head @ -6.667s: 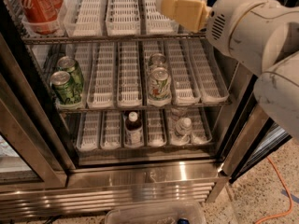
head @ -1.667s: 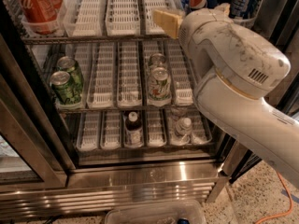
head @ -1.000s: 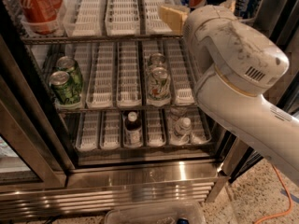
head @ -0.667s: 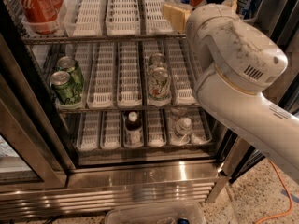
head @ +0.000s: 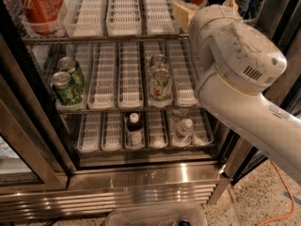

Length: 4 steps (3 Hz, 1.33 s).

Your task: Pick pepsi can from top shelf of fridge

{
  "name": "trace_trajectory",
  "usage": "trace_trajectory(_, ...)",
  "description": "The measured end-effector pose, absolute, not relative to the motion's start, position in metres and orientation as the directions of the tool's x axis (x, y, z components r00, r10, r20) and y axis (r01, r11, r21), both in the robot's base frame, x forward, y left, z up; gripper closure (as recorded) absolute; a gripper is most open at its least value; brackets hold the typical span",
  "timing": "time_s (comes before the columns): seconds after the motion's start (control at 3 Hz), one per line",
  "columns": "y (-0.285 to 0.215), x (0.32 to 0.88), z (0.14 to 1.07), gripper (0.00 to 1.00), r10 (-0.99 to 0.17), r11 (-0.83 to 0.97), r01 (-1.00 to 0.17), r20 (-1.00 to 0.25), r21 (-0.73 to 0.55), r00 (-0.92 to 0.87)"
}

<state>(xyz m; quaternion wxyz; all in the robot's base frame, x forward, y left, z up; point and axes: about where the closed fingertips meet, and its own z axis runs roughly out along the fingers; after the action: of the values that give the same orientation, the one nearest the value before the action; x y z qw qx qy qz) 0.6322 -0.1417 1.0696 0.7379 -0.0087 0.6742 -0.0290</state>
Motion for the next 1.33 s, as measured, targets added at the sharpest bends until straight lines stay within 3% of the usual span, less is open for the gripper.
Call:
trace_trajectory(1.0, -0.1405, 0.6397, 1.0671, 0.35, -0.052, 0.998, 0.027, -0.994, -0.050, 0.093)
trace_trajectory(1.33, -0.1390, 0.6412, 1.0675, 0.54, -0.050, 0.999, 0.023, -0.994, -0.048, 0.097)
